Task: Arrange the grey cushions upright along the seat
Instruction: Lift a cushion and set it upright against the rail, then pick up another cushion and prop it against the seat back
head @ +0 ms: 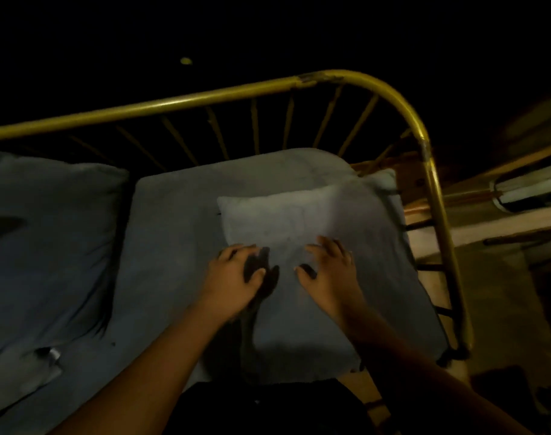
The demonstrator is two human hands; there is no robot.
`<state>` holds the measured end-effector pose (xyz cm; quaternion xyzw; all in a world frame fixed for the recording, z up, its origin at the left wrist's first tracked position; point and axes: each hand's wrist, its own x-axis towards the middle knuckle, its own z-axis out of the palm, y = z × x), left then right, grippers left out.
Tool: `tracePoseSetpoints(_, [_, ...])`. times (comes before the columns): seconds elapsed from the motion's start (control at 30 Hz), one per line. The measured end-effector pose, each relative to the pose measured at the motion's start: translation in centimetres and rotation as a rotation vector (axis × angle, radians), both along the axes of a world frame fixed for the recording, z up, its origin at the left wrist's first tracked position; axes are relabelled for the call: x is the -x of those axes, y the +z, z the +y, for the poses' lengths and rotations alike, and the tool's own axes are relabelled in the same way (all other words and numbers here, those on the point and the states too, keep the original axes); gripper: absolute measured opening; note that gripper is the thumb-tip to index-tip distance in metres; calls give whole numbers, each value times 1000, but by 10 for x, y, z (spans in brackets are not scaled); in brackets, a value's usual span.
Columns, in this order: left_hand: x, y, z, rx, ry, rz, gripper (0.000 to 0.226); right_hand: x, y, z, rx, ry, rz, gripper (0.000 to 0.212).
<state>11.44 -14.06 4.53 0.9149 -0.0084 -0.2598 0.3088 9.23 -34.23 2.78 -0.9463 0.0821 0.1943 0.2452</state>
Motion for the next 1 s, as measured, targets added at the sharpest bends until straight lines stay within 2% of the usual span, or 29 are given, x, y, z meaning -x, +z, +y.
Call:
tracePoseSetpoints(0.07, [7,25,41,17,56,-52,69,-9,21,44,-37,102,-54,49])
tracePoseSetpoints(0.2, [17,75,140,13,166,-168,68,-31,69,145,-110,247,-143,48])
tracePoseSetpoints(0.37, [33,133,271,-76,321,-334,61,-57,127,282,-112,512,-219,48])
tracePoseSetpoints(0.5, [46,174,366,-95,420,-402,65,-67,173,389,-146,622,-341,41])
tracePoseSetpoints(0.67, [62,215,479,-151,595,-561,49,-81,227,512,-260,751,-478,32])
tracePoseSetpoints(0.73, [64,213,529,-181,696,-548,43,-90,238,560,-251,833,-521,33])
tracePoseSetpoints(0.9, [82,171,651,-320,889,-350,60,-129,231,657,-99,946,-421,52])
tracePoseSetpoints(1.0, [92,144,692,-252,1046,-248,62,-151,217,700,-101,892,-365,61])
